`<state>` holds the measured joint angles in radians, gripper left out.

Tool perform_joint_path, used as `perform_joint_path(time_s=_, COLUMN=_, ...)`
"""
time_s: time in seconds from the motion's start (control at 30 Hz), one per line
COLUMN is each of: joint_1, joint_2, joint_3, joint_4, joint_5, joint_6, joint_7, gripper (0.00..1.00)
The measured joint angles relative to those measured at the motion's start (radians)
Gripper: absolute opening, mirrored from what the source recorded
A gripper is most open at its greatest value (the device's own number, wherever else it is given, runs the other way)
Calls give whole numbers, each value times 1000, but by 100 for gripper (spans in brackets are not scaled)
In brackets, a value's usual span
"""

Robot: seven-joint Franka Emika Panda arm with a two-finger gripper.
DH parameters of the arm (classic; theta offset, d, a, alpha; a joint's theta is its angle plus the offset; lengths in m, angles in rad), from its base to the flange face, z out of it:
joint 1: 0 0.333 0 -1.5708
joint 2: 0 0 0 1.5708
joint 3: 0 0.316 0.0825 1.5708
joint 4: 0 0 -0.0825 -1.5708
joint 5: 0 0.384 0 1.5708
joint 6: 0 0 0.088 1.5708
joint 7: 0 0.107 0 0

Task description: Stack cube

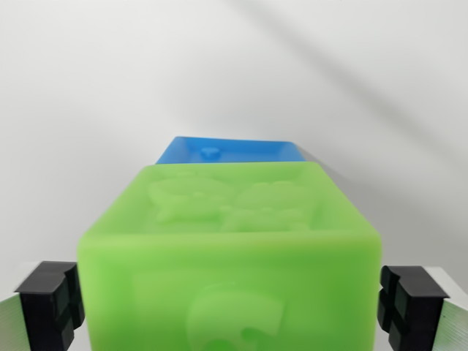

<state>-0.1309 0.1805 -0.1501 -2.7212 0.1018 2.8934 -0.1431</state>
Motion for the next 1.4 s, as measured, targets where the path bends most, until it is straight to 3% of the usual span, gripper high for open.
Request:
perform_joint_path(time_s=0.23, joint_1=2, joint_2=-4, joint_3=-2, joint_4=-1, joint_5=-2, joint_6=-4, joint_7=2, gripper=100)
perform_joint_path(time_s=0.47, joint_1=8, joint_2=-41, joint_3=-14, joint_4=-5, joint_5=-24, joint_6=-33, joint_7=17, gripper=100)
perform_joint_path(time_s=0.73, joint_1=10, joint_2=-116, joint_3=-26, joint_4=-12, joint_5=-71, joint_6=-98, joint_7=49, gripper=100)
perform_joint_path(time_s=1.0, joint_1=6, joint_2=-209, joint_3=-30, joint_4=-16, joint_5=-113, joint_6=-183, joint_7=80, gripper=100)
perform_joint_path(time_s=1.4, joint_1=-1, joint_2=-350, joint_3=-30, joint_4=-7, joint_5=-151, joint_6=-331, joint_7=108, gripper=100)
